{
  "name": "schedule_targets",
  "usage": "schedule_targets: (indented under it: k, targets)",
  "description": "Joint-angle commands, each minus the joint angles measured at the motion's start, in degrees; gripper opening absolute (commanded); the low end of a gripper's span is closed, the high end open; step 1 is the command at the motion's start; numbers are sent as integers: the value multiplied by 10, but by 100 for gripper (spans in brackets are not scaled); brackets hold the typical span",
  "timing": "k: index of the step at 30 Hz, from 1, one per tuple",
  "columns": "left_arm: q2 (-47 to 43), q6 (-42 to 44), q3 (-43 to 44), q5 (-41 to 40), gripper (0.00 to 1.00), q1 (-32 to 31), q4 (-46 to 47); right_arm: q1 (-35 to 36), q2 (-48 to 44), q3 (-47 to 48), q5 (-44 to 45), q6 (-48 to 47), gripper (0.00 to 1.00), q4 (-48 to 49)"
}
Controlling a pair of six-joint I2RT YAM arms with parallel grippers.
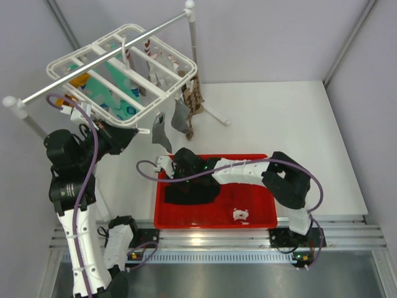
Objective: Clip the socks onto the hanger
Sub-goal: Pick up the sock from the bin.
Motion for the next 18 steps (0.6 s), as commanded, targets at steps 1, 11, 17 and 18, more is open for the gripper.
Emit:
schedule_targets:
  k: [1,11,17,18]
  targets:
    - [7,11,-12,11,0,1,-28,-1,-103,-10,-16,17,0,14]
    - [2,4,-6,12,0,1,-29,-17,-214,-39,-18,26,0,3]
    - [1,-4,-3,25,0,1,-30,-32,-279,-48,-12,33,0,36]
    - [1,-5,-3,28,0,1,-31,-33,-293,-48,-12,31,0,38]
